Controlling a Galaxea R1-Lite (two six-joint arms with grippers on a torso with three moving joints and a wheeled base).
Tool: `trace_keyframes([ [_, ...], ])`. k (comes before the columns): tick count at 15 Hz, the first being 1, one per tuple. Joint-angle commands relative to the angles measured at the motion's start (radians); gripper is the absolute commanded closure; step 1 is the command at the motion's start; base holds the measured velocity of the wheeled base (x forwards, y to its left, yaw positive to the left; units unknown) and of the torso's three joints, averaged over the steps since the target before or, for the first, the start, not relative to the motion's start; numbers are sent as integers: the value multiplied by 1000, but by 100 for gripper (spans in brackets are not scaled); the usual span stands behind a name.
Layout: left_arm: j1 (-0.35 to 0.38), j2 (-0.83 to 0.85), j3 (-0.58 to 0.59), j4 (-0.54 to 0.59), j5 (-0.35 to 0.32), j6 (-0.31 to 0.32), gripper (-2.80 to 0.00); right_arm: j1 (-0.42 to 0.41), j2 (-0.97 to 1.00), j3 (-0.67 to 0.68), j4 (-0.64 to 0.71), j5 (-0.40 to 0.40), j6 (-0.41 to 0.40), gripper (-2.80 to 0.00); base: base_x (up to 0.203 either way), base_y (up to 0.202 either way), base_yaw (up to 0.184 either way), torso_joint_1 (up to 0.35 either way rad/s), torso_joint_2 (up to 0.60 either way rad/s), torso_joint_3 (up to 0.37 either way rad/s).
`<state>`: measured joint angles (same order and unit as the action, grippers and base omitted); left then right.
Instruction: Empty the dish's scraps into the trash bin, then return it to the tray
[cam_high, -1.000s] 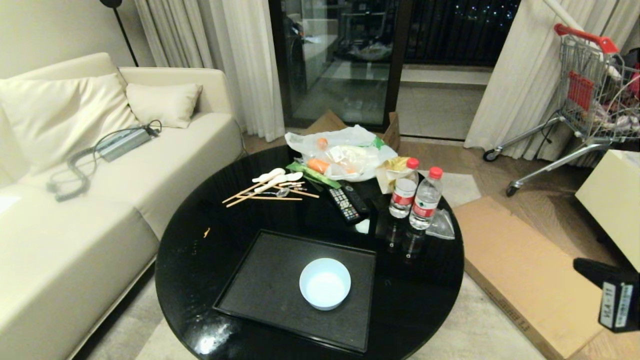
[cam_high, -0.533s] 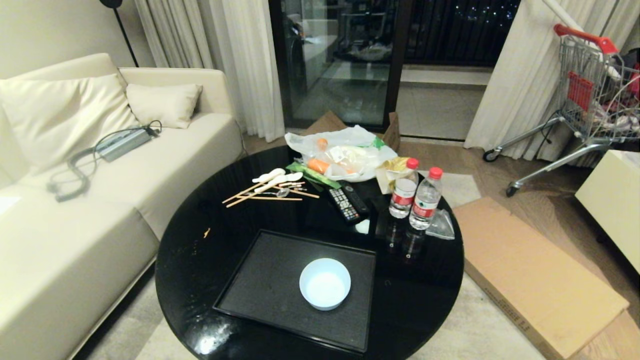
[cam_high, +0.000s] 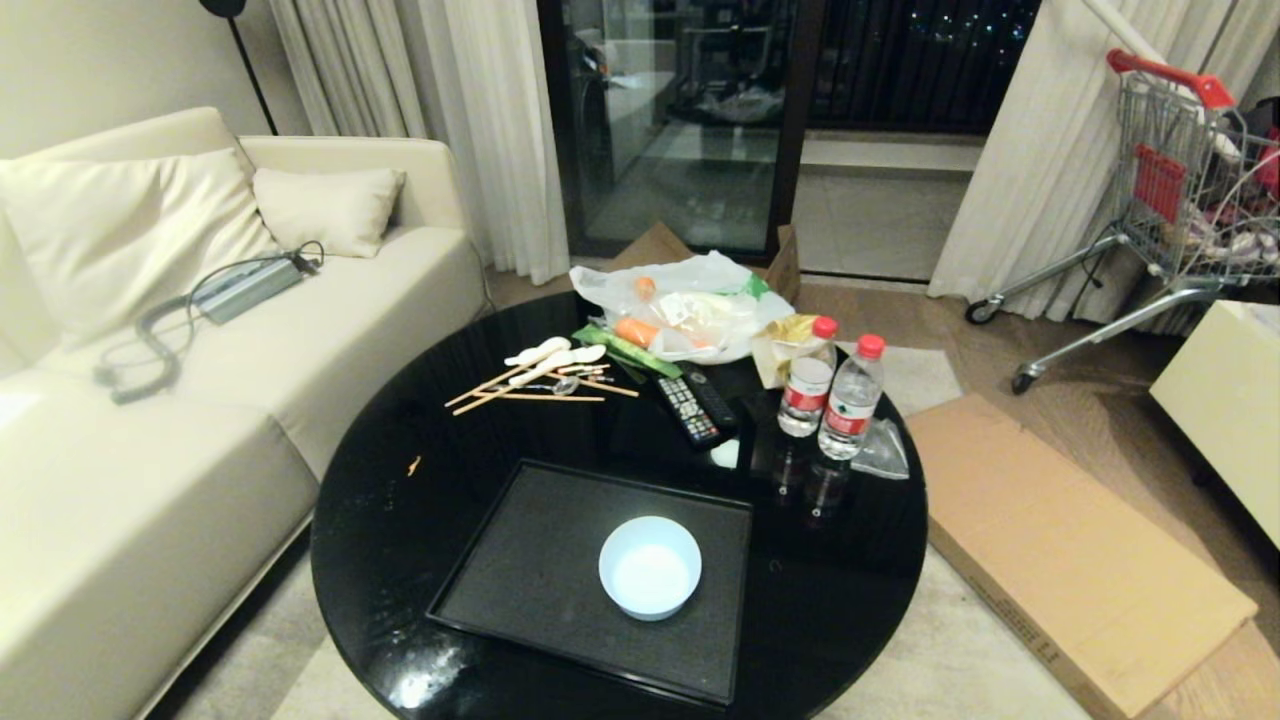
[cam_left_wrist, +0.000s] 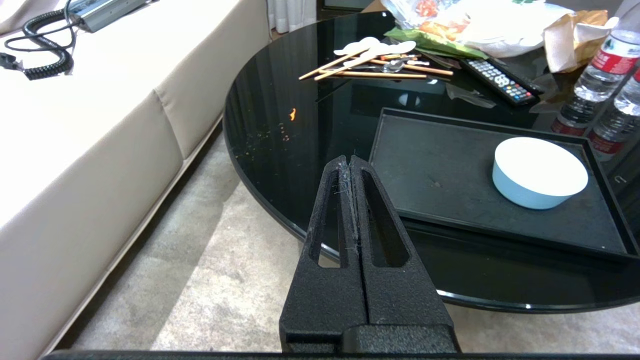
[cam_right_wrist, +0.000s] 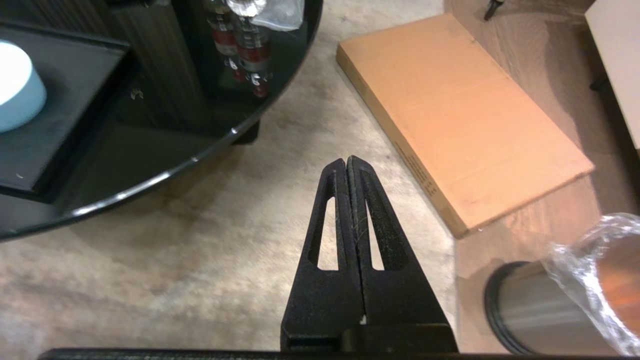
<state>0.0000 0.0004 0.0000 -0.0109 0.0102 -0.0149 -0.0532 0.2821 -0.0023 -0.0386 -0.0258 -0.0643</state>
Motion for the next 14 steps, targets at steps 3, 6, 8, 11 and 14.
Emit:
trace_keyframes([
  [3, 0, 0, 0, -1, 1, 0, 0, 38, -180, 2, 35, 0, 23, 0, 0, 0, 0, 0, 0, 0],
  [6, 0, 0, 0, 0, 1, 0, 0, 49, -282, 2, 38, 1, 26, 0, 0, 0, 0, 0, 0, 0],
  [8, 0, 0, 0, 0, 1, 0, 0, 49, -282, 2, 39, 1, 23, 0, 0, 0, 0, 0, 0, 0],
  [11, 0, 0, 0, 0, 1, 0, 0, 49, -281, 2, 38, 1, 48, 0, 0, 0, 0, 0, 0, 0],
  [14, 0, 0, 0, 0, 1, 0, 0, 49, -282, 1, 37, 1, 58, 0, 0, 0, 0, 0, 0, 0],
])
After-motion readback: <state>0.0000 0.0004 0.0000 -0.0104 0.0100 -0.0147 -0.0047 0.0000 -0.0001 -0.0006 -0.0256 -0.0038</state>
